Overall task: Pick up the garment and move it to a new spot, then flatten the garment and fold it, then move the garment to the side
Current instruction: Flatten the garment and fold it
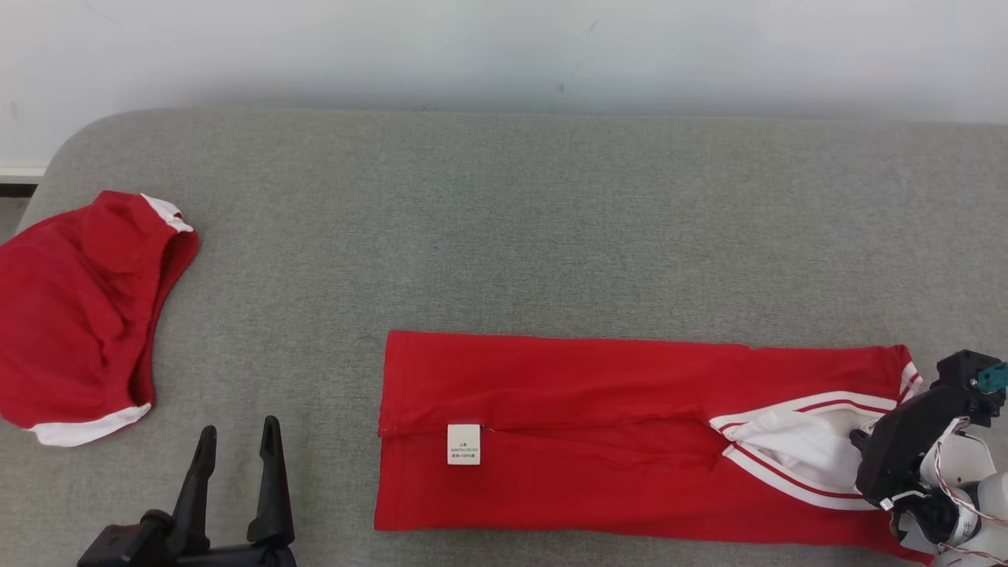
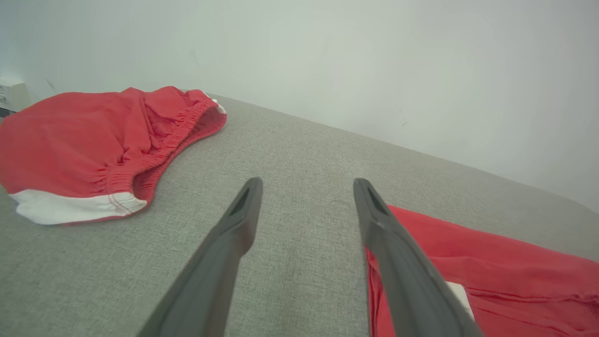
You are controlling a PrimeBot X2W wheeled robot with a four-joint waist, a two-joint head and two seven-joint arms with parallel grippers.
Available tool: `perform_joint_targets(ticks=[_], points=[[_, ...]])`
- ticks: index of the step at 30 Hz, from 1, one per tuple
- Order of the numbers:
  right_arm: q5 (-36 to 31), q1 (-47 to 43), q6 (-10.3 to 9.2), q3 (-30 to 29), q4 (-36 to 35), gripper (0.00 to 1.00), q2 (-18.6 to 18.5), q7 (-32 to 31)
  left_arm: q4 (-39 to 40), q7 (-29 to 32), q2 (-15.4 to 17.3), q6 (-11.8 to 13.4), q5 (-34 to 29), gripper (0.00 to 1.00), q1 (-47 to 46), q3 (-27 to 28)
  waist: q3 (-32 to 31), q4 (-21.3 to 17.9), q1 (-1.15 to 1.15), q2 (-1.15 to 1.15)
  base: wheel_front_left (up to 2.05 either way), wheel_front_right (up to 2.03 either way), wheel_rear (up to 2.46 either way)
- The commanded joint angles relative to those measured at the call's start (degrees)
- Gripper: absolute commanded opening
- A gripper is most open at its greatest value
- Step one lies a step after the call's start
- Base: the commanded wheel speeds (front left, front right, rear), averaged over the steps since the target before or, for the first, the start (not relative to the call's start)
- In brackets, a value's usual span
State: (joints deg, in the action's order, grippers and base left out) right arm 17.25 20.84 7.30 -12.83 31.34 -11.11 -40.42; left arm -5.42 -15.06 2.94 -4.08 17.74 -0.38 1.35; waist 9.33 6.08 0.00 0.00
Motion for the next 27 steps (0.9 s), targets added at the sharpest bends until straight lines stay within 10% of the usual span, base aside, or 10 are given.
perform_joint_targets(ticks=[1, 17, 27], points=[[0.21, -2.63, 0.27, 0.94, 2.05, 0.00, 1.24, 0.22, -0.20, -0.13, -0.04, -0.14, 0.36, 1.00, 0.04, 0.06, -0.34, -0.64, 0.00, 0.00, 0.00, 0.00, 0.00], [-8.61, 1.12, 0.11, -11.27, -1.40, 0.00, -7.76, 10.02, -1.42, -0.13, -0.04, -0.22, 0.53, 1.00, -0.20, -0.83, -1.50, -3.20, 0.00, 0.00, 0.00, 0.00, 0.00], [-5.29, -3.96, 0.12, -8.28, -8.07, 0.00, -3.88, 3.41, -2.55, -0.13, -0.05, 0.29, 1.44, 1.00, 1.78, -1.61, -4.46, -3.50, 0.00, 0.00, 0.00, 0.00, 0.00]])
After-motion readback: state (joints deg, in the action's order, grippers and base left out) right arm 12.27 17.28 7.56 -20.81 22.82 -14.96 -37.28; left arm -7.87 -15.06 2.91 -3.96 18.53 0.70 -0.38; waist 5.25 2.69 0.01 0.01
